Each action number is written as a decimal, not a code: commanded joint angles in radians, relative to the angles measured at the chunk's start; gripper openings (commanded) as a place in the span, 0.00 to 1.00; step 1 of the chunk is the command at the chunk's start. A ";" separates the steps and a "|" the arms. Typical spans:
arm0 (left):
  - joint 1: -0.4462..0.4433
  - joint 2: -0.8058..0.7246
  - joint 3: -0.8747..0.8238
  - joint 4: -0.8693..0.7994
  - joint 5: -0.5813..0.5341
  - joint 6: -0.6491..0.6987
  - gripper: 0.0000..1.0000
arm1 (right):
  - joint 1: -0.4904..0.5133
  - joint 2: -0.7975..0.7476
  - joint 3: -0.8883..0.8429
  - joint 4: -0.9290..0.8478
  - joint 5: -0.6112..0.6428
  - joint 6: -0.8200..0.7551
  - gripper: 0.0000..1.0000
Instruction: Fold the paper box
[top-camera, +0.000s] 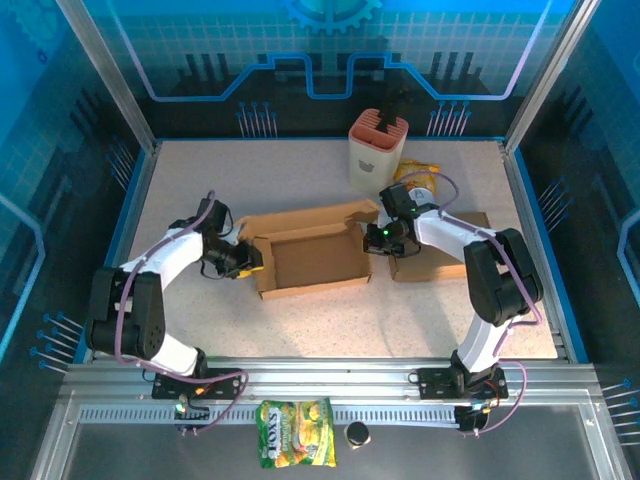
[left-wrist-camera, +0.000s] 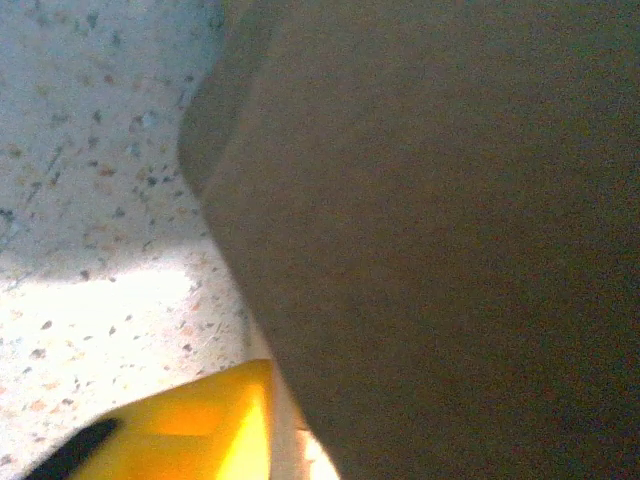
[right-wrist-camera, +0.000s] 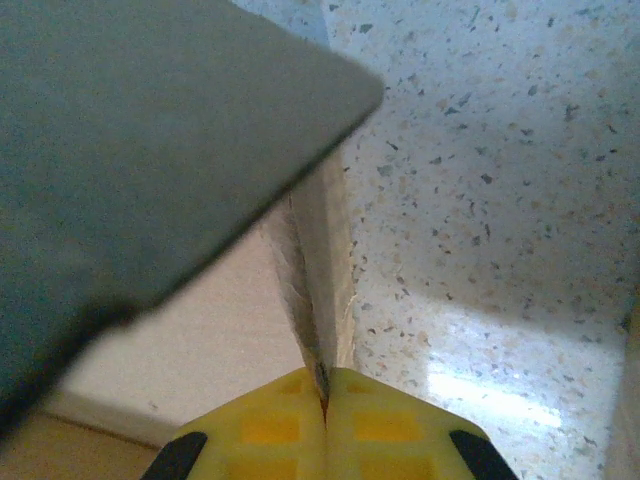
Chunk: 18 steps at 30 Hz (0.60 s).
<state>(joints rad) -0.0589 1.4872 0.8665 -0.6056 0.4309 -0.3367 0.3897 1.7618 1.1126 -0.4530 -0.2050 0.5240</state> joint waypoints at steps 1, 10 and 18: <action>0.051 -0.105 -0.035 0.068 0.075 -0.087 0.43 | 0.045 0.017 0.027 -0.136 0.137 0.020 0.00; 0.162 -0.179 -0.124 0.090 0.170 -0.098 0.41 | 0.072 0.031 0.088 -0.211 0.177 0.049 0.00; 0.163 -0.213 -0.262 0.245 0.233 -0.214 0.37 | 0.072 0.046 0.105 -0.214 0.152 0.073 0.00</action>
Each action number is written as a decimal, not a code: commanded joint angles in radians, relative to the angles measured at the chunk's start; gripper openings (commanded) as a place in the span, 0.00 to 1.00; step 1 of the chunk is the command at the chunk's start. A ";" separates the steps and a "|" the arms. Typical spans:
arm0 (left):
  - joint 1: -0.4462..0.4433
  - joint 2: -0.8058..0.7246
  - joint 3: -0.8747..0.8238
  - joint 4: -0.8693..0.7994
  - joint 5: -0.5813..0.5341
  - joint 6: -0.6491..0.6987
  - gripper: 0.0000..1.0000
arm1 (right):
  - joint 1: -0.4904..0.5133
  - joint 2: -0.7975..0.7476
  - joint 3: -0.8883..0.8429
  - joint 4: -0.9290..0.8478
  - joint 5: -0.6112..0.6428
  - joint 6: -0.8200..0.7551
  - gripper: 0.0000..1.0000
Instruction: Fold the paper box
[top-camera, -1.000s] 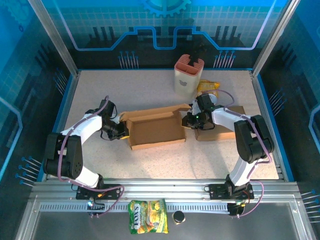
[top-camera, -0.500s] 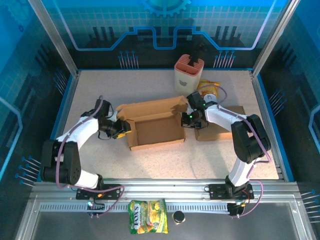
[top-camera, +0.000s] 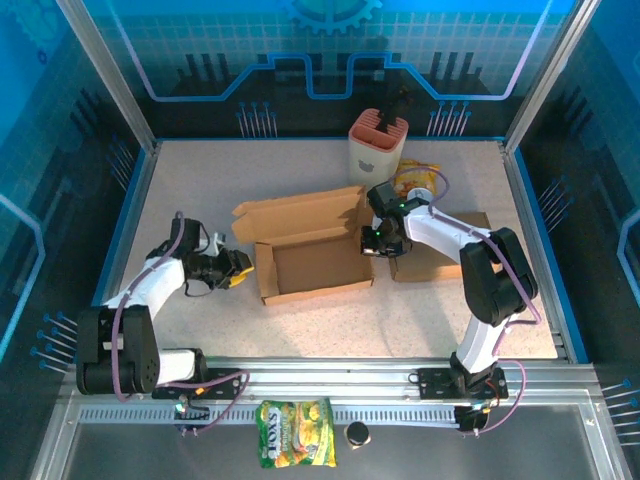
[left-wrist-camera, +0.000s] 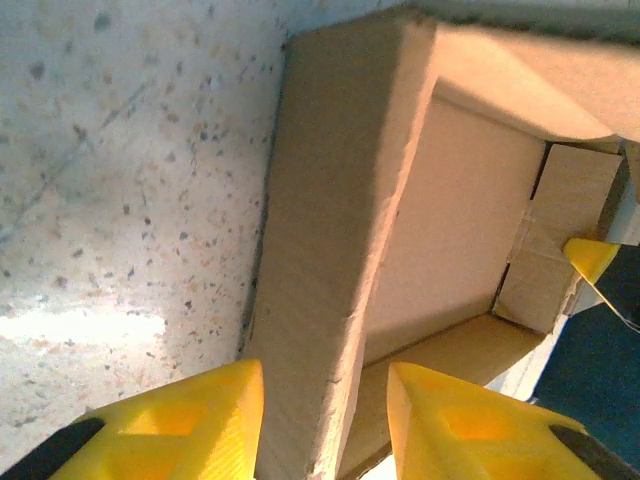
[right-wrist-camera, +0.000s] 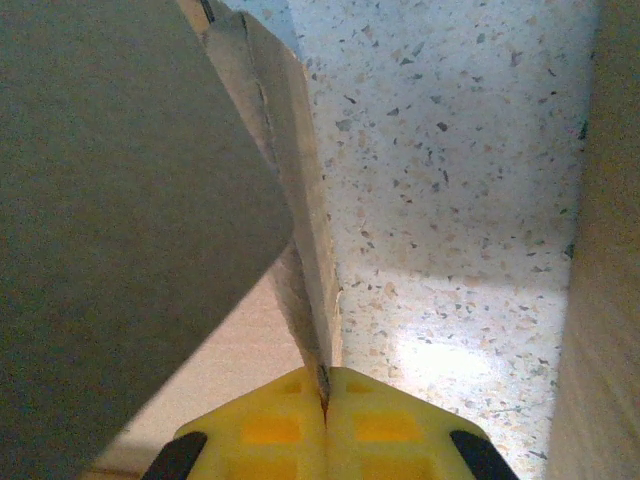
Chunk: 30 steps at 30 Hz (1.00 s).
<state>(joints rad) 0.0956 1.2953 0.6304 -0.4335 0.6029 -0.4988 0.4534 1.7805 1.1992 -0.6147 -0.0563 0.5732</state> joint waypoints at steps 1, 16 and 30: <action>0.008 -0.016 -0.035 0.079 0.061 -0.051 0.36 | 0.009 0.028 0.017 -0.053 0.003 0.026 0.00; -0.019 0.040 -0.079 0.193 0.069 -0.095 0.34 | 0.010 0.027 0.008 -0.046 -0.003 0.034 0.00; -0.060 0.103 -0.084 0.181 0.036 -0.068 0.30 | 0.010 0.027 0.007 -0.045 -0.001 0.043 0.00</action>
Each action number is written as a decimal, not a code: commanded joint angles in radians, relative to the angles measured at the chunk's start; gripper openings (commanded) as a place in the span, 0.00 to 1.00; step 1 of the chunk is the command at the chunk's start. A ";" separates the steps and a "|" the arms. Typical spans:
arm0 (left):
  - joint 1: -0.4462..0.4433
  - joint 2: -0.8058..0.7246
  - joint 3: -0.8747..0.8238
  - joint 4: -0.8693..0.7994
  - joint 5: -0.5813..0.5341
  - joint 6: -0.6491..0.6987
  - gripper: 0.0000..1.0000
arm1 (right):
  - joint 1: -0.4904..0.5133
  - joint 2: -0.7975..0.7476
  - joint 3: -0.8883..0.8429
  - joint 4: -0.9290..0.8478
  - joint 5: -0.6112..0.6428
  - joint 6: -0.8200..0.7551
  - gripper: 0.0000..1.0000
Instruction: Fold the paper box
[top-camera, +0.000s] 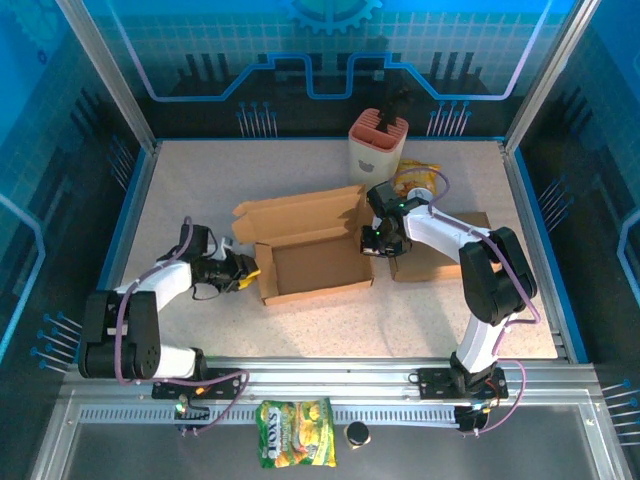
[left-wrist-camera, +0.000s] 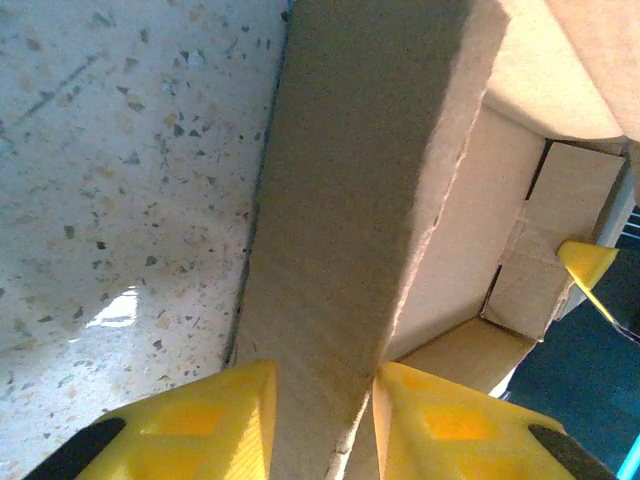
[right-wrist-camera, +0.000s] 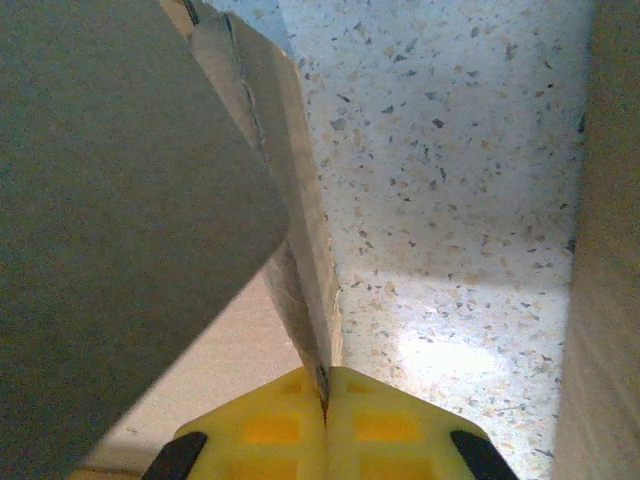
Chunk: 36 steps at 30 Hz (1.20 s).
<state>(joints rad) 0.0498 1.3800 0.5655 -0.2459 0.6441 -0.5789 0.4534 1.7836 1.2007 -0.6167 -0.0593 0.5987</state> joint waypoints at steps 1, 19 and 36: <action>-0.019 0.019 -0.019 -0.012 -0.014 0.015 0.29 | 0.010 0.024 0.005 -0.043 0.003 0.018 0.00; -0.108 0.028 -0.034 -0.098 -0.176 0.030 0.19 | 0.011 0.025 0.013 -0.046 0.005 0.032 0.00; -0.252 0.050 0.105 -0.356 -0.471 0.055 0.00 | 0.021 0.008 0.011 -0.051 0.025 0.039 0.00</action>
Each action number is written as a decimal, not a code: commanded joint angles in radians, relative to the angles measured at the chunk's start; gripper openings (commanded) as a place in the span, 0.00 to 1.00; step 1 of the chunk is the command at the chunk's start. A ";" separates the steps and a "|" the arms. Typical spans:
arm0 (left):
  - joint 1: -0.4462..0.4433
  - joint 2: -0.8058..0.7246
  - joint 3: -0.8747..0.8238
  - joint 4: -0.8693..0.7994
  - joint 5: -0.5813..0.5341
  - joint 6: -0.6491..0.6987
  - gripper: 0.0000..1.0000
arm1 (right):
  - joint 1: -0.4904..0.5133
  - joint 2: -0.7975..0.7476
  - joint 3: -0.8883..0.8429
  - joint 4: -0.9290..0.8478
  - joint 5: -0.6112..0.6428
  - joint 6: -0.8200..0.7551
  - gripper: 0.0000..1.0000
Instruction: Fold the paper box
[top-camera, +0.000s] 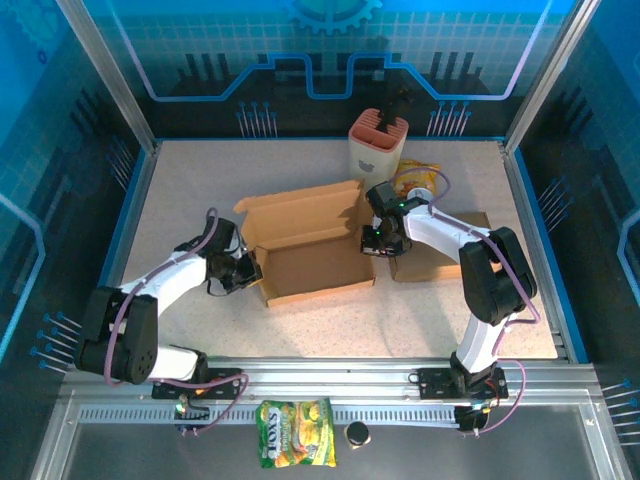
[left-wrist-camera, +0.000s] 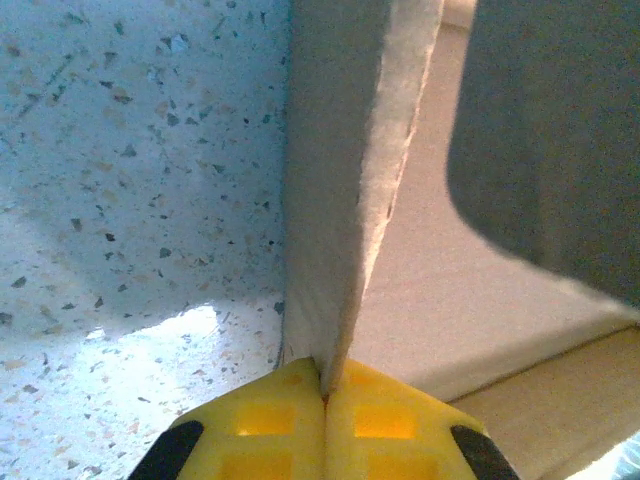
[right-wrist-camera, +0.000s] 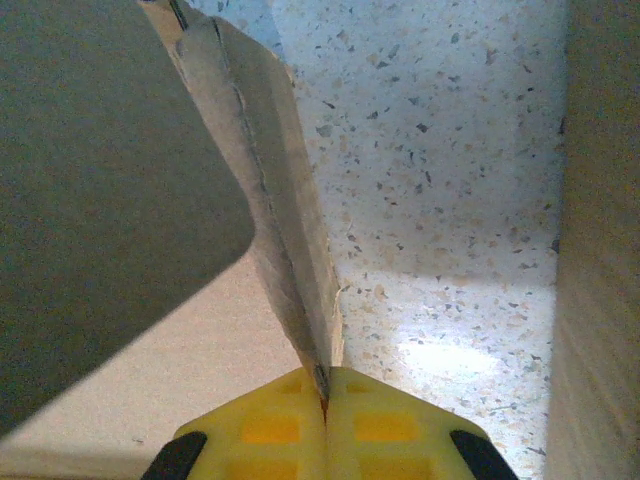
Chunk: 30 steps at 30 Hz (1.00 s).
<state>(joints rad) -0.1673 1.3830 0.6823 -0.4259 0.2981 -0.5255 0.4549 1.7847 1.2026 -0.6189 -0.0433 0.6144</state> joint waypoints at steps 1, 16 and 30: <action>-0.049 0.050 0.008 -0.200 -0.146 -0.008 0.00 | 0.023 0.004 0.011 -0.050 0.012 0.025 0.00; -0.204 0.154 0.184 -0.322 -0.312 -0.113 0.06 | 0.071 -0.025 -0.001 -0.058 0.060 0.061 0.00; -0.240 0.198 0.192 -0.295 -0.345 -0.085 0.05 | 0.080 -0.043 0.002 -0.048 0.076 0.074 0.00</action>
<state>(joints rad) -0.3824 1.5433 0.8825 -0.6704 -0.0204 -0.6357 0.5121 1.7718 1.2053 -0.6411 0.0307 0.6666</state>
